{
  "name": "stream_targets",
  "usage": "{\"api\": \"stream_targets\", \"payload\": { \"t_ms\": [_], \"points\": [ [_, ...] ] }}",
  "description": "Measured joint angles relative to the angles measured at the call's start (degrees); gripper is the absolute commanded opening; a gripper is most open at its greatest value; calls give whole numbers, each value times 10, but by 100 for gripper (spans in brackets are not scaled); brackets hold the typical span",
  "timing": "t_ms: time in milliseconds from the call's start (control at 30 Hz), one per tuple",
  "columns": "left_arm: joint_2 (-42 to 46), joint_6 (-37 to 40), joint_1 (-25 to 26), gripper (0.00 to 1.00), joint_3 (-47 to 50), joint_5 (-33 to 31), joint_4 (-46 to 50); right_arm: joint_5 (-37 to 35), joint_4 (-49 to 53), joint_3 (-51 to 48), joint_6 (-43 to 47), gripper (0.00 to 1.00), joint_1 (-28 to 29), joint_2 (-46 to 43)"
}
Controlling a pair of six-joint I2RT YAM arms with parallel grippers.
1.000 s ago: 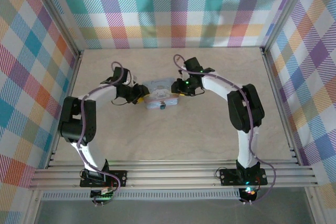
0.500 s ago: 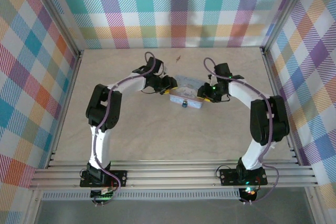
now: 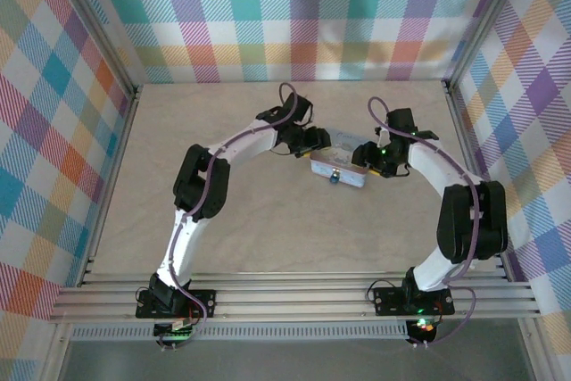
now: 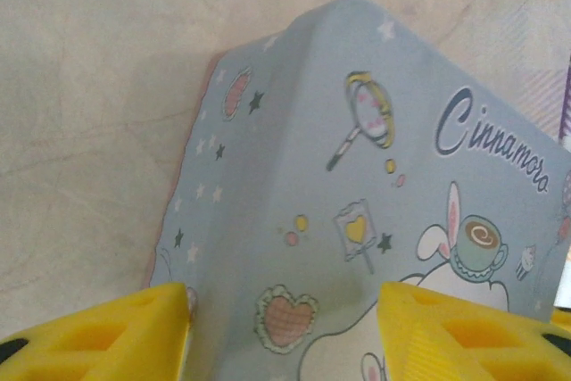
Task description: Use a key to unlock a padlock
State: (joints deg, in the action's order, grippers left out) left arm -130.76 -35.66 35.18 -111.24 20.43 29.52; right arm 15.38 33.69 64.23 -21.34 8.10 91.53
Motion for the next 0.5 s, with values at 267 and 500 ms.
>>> {"api": "stream_targets", "payload": {
  "t_ms": [267, 500],
  "points": [
    [-26, 70, -12, 63, -163, -41, 96, -13, 9, 21, 0, 62, 2, -54],
    [-97, 113, -49, 59, -287, -83, 124, -19, 9, 21, -2, 62, 2, -73]
  ]
}}
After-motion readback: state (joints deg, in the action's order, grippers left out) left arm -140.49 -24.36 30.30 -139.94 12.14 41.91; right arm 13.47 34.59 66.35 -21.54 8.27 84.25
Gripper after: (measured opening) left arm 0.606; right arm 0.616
